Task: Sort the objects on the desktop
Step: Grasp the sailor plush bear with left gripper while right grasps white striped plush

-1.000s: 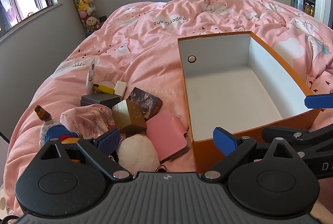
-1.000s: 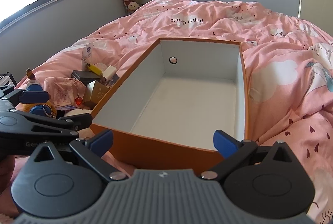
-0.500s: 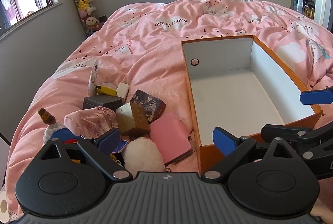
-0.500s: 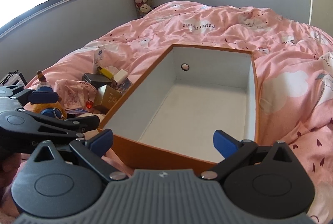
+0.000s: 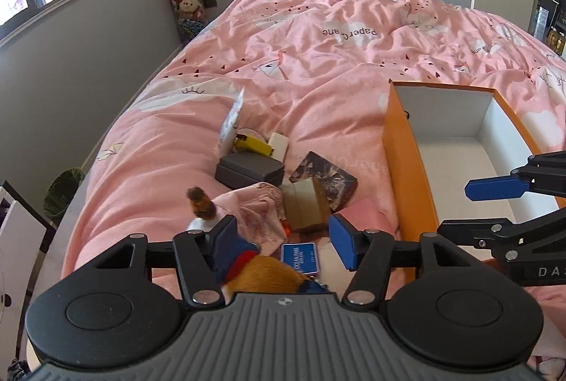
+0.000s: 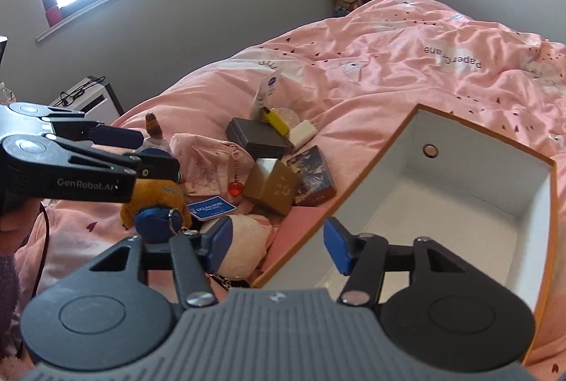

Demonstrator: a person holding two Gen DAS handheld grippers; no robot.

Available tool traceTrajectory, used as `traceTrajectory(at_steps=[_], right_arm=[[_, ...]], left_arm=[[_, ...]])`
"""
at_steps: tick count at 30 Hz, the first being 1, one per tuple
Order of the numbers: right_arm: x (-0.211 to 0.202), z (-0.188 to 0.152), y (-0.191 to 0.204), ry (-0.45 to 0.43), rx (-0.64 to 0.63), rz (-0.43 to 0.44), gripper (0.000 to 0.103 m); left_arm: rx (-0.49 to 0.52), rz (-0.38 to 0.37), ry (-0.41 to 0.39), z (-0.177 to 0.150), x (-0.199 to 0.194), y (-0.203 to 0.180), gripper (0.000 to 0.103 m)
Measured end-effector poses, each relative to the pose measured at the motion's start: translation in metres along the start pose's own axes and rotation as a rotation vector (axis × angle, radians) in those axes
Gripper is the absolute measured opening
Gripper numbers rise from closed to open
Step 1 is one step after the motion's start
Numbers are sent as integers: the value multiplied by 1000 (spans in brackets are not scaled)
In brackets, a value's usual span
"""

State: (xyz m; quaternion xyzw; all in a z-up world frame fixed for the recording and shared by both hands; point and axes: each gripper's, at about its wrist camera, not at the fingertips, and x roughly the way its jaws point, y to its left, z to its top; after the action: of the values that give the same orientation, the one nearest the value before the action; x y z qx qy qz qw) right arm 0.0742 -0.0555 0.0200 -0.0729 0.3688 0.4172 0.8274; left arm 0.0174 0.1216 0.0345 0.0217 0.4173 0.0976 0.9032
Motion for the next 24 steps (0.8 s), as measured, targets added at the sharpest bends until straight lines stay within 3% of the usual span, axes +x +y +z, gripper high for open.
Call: traceTrajectory(at_steps=[7, 19, 24], right_arm=[[51, 21, 23, 115, -58, 115, 49], [129, 25, 45, 375, -145, 141, 50], [153, 26, 46, 462, -154, 140, 59]], left_arm=[[-157, -2, 110, -2, -1, 42, 67], [-437, -124, 296, -20, 54, 76, 76], [-464, -143, 335, -23, 74, 76, 76]])
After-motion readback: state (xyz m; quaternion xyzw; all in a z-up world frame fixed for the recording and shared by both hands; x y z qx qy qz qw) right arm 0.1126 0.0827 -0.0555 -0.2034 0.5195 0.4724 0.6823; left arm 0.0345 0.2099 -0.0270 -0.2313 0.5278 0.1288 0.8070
